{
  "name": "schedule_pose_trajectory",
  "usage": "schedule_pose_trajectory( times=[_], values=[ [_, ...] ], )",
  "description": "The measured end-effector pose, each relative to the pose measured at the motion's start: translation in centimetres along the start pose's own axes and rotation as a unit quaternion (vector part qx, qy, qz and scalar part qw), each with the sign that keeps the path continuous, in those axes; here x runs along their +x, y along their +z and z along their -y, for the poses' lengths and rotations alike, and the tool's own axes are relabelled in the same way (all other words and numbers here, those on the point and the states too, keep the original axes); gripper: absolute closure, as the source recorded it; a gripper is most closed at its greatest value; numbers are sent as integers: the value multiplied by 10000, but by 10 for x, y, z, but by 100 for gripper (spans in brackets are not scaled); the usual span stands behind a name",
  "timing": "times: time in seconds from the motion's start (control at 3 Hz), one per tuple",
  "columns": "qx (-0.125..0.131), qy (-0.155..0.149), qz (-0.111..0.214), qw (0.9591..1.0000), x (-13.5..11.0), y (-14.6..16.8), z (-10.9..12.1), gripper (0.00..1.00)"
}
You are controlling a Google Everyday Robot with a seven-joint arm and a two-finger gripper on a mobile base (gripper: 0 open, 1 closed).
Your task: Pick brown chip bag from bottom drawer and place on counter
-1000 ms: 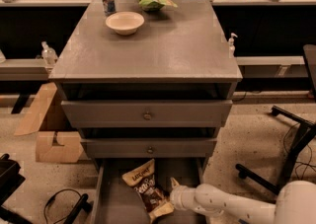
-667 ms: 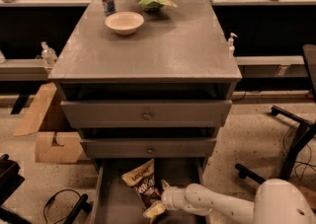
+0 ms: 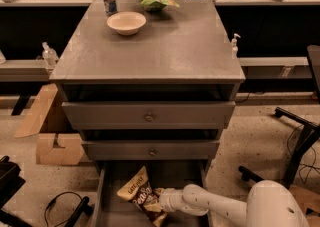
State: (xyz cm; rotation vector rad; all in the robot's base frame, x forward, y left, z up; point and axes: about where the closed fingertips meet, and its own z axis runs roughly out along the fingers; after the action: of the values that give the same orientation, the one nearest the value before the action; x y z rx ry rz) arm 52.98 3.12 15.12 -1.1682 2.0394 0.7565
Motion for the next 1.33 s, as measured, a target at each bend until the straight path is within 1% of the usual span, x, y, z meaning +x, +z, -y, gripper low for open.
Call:
schedule_pose_trajectory(
  times=[0.67, 1.0, 1.33],
  values=[
    [-31, 3, 3, 10000, 0, 3, -3, 96],
    [-39, 4, 3, 10000, 0, 4, -4, 100],
    [-39, 3, 4, 10000, 0, 3, -4, 100]
  ],
)
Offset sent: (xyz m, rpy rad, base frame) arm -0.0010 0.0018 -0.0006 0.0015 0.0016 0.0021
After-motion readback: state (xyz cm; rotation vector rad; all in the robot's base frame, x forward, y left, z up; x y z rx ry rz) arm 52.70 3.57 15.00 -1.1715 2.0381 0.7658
